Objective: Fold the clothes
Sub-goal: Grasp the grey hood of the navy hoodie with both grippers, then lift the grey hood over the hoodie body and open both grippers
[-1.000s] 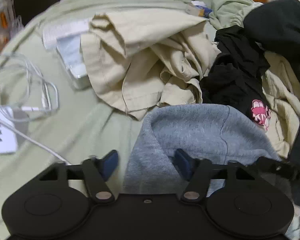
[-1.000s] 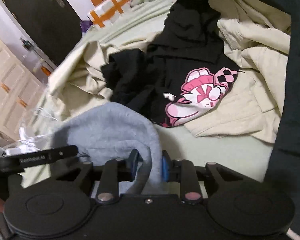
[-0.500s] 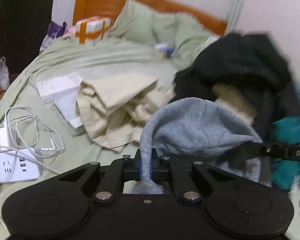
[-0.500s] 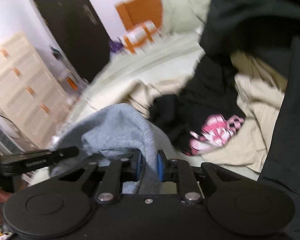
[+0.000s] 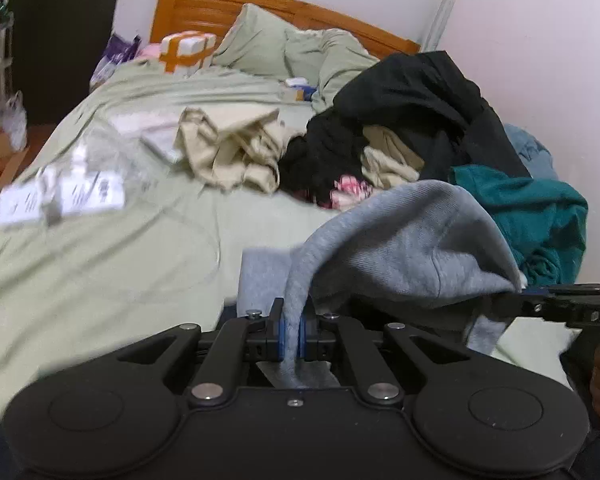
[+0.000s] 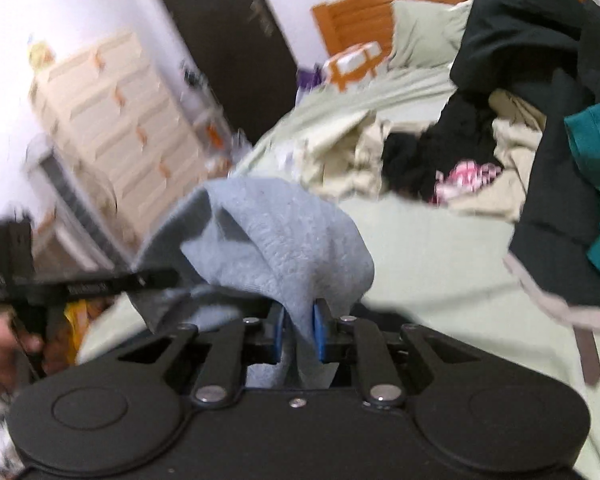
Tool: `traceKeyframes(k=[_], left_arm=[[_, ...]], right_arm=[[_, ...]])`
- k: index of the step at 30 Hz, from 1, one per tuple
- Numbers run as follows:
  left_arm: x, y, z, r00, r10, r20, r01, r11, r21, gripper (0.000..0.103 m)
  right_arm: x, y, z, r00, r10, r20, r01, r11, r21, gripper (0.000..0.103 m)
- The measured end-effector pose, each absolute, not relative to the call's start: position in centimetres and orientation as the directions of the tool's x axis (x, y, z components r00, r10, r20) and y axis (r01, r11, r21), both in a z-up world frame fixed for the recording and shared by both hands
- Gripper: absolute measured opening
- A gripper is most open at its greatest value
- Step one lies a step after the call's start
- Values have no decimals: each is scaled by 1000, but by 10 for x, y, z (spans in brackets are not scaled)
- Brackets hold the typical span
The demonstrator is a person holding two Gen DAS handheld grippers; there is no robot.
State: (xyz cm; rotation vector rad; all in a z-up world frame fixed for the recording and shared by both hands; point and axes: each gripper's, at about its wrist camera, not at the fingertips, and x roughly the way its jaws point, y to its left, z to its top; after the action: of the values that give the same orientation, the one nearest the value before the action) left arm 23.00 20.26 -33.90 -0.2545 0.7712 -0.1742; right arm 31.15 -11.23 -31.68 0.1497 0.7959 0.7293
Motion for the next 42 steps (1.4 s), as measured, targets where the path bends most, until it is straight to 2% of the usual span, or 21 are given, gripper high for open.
traceKeyframes(k=[7, 11, 14, 16, 19, 21, 23, 25, 30, 31, 32, 33, 34, 35, 37, 39, 42], left_arm=[[173, 202, -364, 653, -236, -719, 13, 954, -301, 5], [156, 197, -386, 620, -201, -759, 4, 967, -253, 5], [149, 195, -395, 595, -183, -783, -12, 972, -236, 10], [146, 197, -394, 584, -180, -792, -26, 970, -240, 18], [137, 202, -381, 567, -176, -805, -45, 969, -243, 48], [127, 206, -366, 578, -187, -794, -43, 965, -258, 53], [120, 210, -348, 591, -191, -784, -61, 958, -280, 67], [120, 211, -335, 612, -209, -763, -76, 944, -320, 69], [153, 188, -319, 697, -289, -656, -28, 903, -428, 69], [158, 181, -323, 692, -302, -656, -9, 905, -425, 68], [164, 174, -329, 680, -310, -665, 8, 909, -416, 66], [169, 166, -338, 651, -312, -692, 20, 918, -395, 63], [171, 159, -349, 614, -316, -724, 35, 926, -375, 52], [173, 152, -359, 575, -318, -754, 51, 934, -355, 46], [170, 139, -376, 502, -292, -814, 88, 954, -288, 22], [164, 131, -391, 435, -262, -861, 134, 965, -226, 20], [156, 131, -412, 365, -235, -901, 121, 971, -204, 19]], right_arm=[[249, -114, -348, 404, 597, -693, -567, 758, 322, 13], [226, -107, -377, 346, 567, -748, -564, 763, 317, 13], [211, -99, -390, 343, 521, -782, -579, 773, 261, 15], [207, -97, -390, 329, 508, -796, -579, 774, 255, 21], [205, -106, -372, 309, 527, -792, -570, 769, 289, 59], [201, -115, -357, 305, 554, -775, -561, 762, 324, 62], [198, -127, -345, 319, 564, -762, -536, 770, 346, 68], [204, -138, -331, 353, 583, -731, -479, 784, 394, 69], [238, -139, -313, 459, 669, -585, -367, 742, 561, 68], [243, -130, -315, 465, 670, -579, -379, 742, 553, 57], [247, -122, -319, 464, 664, -586, -392, 747, 537, 39], [252, -111, -328, 445, 654, -612, -396, 757, 521, 32], [255, -101, -339, 415, 642, -645, -391, 766, 511, 29], [255, -96, -348, 391, 636, -665, -387, 769, 508, 29], [250, -88, -363, 360, 620, -697, -391, 778, 491, 29], [238, -85, -377, 333, 600, -728, -394, 790, 470, 29], [220, -82, -398, 304, 566, -766, -387, 808, 444, 28]])
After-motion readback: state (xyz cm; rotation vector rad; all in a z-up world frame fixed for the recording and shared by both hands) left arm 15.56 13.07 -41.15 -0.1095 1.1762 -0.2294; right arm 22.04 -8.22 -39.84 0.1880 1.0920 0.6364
